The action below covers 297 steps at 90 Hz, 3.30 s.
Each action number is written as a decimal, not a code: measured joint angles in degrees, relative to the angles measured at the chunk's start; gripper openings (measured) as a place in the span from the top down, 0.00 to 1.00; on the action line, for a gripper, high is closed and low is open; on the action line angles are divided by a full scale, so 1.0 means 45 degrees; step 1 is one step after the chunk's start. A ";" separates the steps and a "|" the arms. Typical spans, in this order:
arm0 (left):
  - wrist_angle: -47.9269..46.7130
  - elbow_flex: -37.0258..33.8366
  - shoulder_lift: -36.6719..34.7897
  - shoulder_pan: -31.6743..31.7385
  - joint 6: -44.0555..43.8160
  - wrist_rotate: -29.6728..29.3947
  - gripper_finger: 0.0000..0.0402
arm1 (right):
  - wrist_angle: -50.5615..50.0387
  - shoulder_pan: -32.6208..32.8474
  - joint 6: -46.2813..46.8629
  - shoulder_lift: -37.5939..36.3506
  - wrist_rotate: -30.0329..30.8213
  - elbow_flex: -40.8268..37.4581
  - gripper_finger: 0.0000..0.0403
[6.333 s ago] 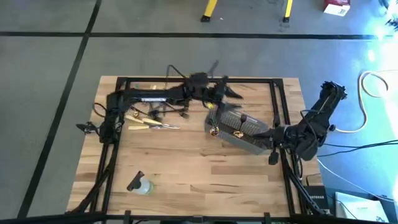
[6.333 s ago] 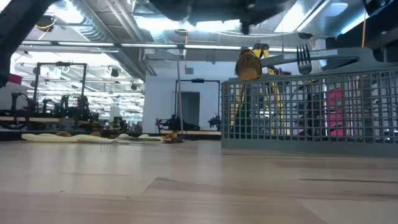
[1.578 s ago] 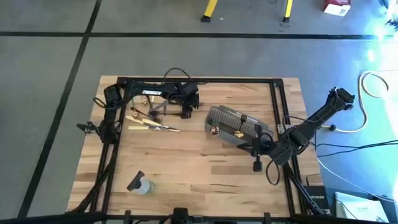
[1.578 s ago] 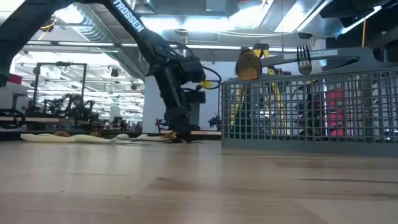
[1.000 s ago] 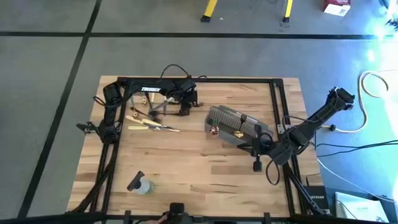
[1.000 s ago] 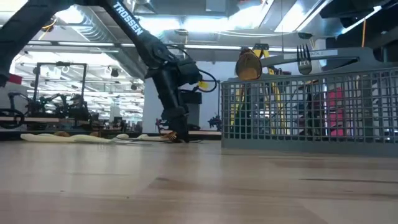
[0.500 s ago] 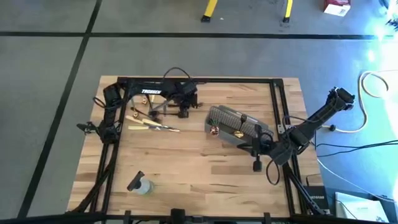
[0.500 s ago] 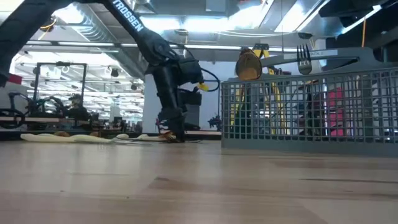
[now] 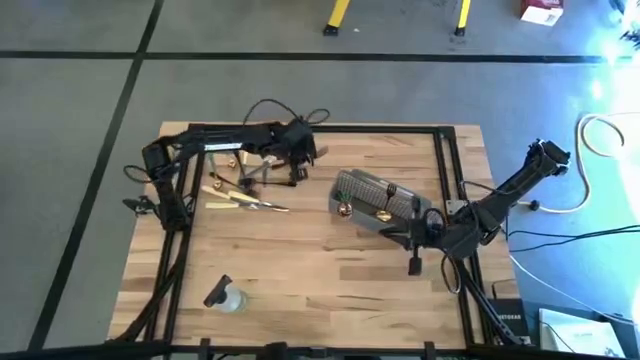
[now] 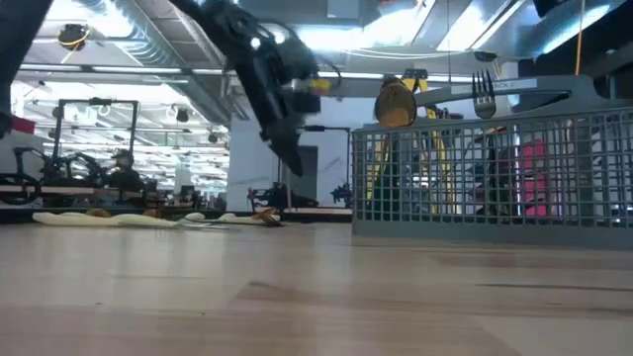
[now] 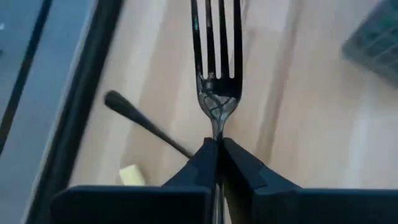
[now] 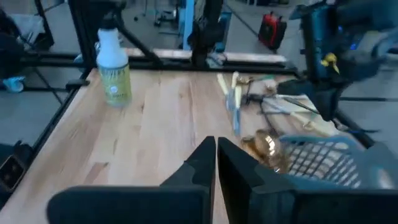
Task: Sort silverware
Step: Put the black fork into the cutlery rack
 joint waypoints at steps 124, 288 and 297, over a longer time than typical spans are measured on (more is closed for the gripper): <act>1.7859 0.6083 0.6714 -0.7192 -0.3459 -0.6916 1.00 | 0.1830 0.4609 -0.2876 -0.1878 0.5178 0.0700 1.00; 1.8766 0.6800 0.8758 -0.7753 -0.0823 -0.9941 0.66 | 0.1727 0.4594 -0.2356 -0.0771 0.3844 0.0691 1.00; 1.9523 0.6809 0.8311 -0.7980 0.1201 -1.0608 0.66 | 0.1720 0.4597 -0.2356 -0.0771 0.3641 0.0691 1.00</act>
